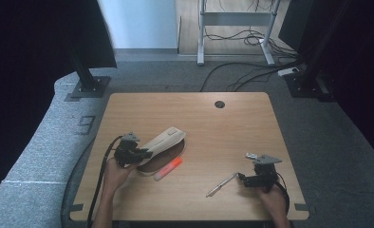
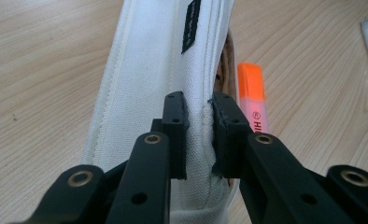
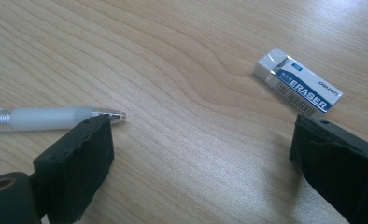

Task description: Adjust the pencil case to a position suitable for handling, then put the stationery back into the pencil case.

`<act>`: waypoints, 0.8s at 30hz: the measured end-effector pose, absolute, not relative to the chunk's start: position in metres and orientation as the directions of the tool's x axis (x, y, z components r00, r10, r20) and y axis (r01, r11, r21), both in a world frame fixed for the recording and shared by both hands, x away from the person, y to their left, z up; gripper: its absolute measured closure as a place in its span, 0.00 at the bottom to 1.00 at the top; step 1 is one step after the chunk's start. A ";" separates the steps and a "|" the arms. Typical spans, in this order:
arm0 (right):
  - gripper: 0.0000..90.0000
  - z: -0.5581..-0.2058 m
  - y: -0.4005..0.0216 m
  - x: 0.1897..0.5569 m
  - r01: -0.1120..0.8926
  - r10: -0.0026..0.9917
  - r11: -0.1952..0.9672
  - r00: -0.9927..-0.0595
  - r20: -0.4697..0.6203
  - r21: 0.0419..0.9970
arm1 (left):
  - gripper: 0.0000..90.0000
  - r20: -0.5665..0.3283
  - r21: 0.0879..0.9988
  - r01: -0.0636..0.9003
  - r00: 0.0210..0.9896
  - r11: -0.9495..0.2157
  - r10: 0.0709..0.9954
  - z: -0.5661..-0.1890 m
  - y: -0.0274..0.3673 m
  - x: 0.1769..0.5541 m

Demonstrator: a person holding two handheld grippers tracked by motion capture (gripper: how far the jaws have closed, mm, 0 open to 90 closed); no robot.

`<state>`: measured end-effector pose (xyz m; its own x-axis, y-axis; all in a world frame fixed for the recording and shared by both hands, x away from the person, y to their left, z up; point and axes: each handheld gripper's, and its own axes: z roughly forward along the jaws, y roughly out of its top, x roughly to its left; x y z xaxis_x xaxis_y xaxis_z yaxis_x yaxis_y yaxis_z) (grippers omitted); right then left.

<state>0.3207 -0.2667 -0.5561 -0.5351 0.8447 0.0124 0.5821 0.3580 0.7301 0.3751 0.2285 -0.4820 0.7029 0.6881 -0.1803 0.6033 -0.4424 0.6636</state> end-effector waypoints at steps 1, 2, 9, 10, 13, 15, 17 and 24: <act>0.07 -0.556 -0.267 0.321 0.582 0.845 0.358 -0.535 0.012 0.730 | 0.86 -0.178 0.664 0.601 0.706 -0.446 0.686 -0.481 0.229 0.376; 0.07 -0.556 -0.267 0.321 0.582 0.845 0.358 -0.535 0.012 0.730 | 0.86 -0.180 0.663 0.601 0.708 -0.447 0.683 -0.480 0.230 0.376; 0.07 -0.556 -0.267 0.321 0.582 0.844 0.358 -0.536 0.012 0.730 | 0.86 -0.195 0.671 0.601 0.709 -0.435 0.678 -0.479 0.233 0.377; 0.07 -0.556 -0.267 0.321 0.581 0.844 0.359 -0.537 0.012 0.730 | 0.86 -0.195 0.671 0.600 0.709 -0.435 0.678 -0.479 0.233 0.377; 0.07 -0.556 -0.267 0.320 0.581 0.843 0.360 -0.538 0.013 0.730 | 0.86 -0.190 0.670 0.599 0.709 -0.438 0.680 -0.479 0.233 0.376; 0.07 -0.556 -0.267 0.320 0.581 0.842 0.361 -0.540 0.013 0.730 | 0.86 -0.185 0.670 0.597 0.710 -0.441 0.680 -0.479 0.232 0.376; 0.07 -0.556 -0.267 0.320 0.581 0.841 0.362 -0.541 0.013 0.729 | 0.86 -0.186 0.670 0.597 0.710 -0.441 0.679 -0.479 0.232 0.376; 0.06 -0.556 -0.266 0.320 0.583 0.842 0.361 -0.539 0.014 0.728 | 0.86 -0.189 0.670 0.596 0.714 -0.443 0.674 -0.478 0.234 0.376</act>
